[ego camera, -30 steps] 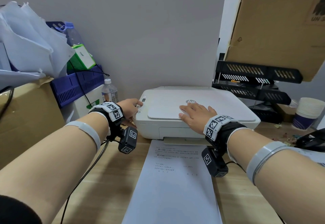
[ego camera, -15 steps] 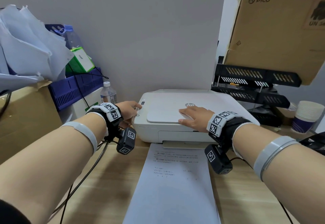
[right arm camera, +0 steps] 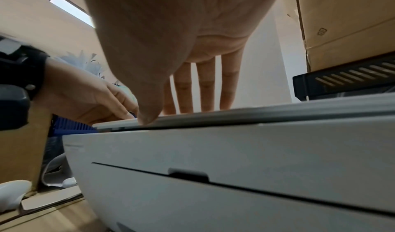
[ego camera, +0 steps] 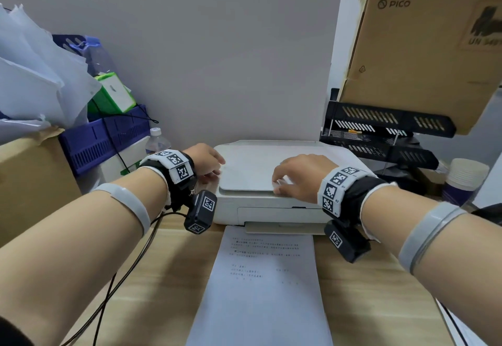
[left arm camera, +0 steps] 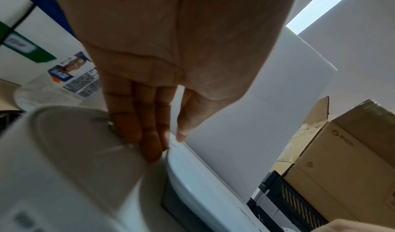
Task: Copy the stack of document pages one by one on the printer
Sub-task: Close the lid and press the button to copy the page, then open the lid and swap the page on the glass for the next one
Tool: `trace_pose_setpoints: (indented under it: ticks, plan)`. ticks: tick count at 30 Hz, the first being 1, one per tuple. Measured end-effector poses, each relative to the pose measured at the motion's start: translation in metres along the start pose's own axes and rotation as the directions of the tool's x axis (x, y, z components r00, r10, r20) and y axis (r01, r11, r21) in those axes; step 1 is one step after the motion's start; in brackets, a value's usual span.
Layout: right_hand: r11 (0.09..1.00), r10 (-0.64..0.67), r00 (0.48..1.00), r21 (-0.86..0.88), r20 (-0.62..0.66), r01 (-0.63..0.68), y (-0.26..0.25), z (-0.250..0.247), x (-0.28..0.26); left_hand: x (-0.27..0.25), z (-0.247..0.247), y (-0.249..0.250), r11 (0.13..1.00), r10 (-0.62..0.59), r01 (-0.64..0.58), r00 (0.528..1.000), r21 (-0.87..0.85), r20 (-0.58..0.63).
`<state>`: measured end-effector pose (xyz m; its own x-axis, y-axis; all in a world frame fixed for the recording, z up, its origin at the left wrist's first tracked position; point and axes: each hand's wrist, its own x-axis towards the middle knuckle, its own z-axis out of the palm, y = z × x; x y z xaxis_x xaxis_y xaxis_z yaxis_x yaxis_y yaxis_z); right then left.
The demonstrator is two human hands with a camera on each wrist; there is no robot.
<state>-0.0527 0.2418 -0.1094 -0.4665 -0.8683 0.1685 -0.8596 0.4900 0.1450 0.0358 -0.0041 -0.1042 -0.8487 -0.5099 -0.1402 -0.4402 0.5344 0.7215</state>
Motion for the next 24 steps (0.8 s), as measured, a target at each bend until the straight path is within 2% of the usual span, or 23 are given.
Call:
trace_pose_setpoints:
  ticks: [3, 5, 8, 10, 12, 14, 15, 16, 18, 20, 24]
  plan:
    - [0.999, -0.036, 0.995, 0.023, -0.098, 0.039, 0.003, -0.006, -0.002, -0.002, 0.003, 0.009, 0.993, -0.029, 0.038, 0.996, -0.113, 0.083]
    - [0.997, -0.036, 0.979, 0.057, -0.200, 0.049, 0.007, -0.012, -0.001, 0.001, 0.002, 0.014, 0.965, -0.028, 0.059, 0.992, -0.257, 0.121]
    - [0.995, 0.003, 0.934, 0.092, -0.356, 0.031, 0.016, -0.025, 0.009, 0.008, -0.004, 0.023, 0.891, 0.025, -0.008, 0.999, -0.455, 0.032]
    - [0.993, 0.032, 0.884, 0.117, -0.466, 0.025, 0.022, -0.034, 0.020, 0.013, -0.010, 0.030, 0.814, 0.036, -0.050, 0.999, -0.579, -0.035]
    - [0.996, 0.051, 0.797, 0.092, -0.601, 0.005, 0.026, -0.043, 0.032, 0.018, -0.014, 0.037, 0.753, 0.064, -0.099, 0.995, -0.651, -0.077]
    - [0.996, 0.085, 0.709, 0.084, -0.700, -0.035, 0.027, -0.050, 0.039, 0.026, -0.017, 0.044, 0.728, 0.098, -0.157, 0.987, -0.668, -0.125]
    - [0.994, 0.097, 0.695, 0.109, -0.713, -0.027, 0.027, -0.052, 0.041, 0.031, -0.019, 0.048, 0.721, 0.113, -0.184, 0.983, -0.668, -0.148]
    - [0.990, 0.101, 0.712, 0.143, -0.695, -0.001, 0.025, -0.052, 0.043, 0.037, -0.020, 0.052, 0.714, 0.125, -0.208, 0.977, -0.669, -0.170]
    - [0.978, 0.101, 0.816, 0.206, -0.570, 0.023, 0.024, -0.045, 0.046, 0.049, -0.023, 0.061, 0.706, 0.138, -0.243, 0.968, -0.665, -0.208]
    - [0.972, 0.105, 0.912, 0.233, -0.396, -0.011, 0.026, -0.032, 0.048, 0.059, -0.023, 0.070, 0.716, 0.142, -0.265, 0.961, -0.646, -0.237]
    - [0.969, 0.113, 0.983, 0.233, -0.147, -0.076, 0.035, -0.008, 0.047, 0.075, -0.022, 0.083, 0.743, 0.154, -0.289, 0.952, -0.604, -0.265]
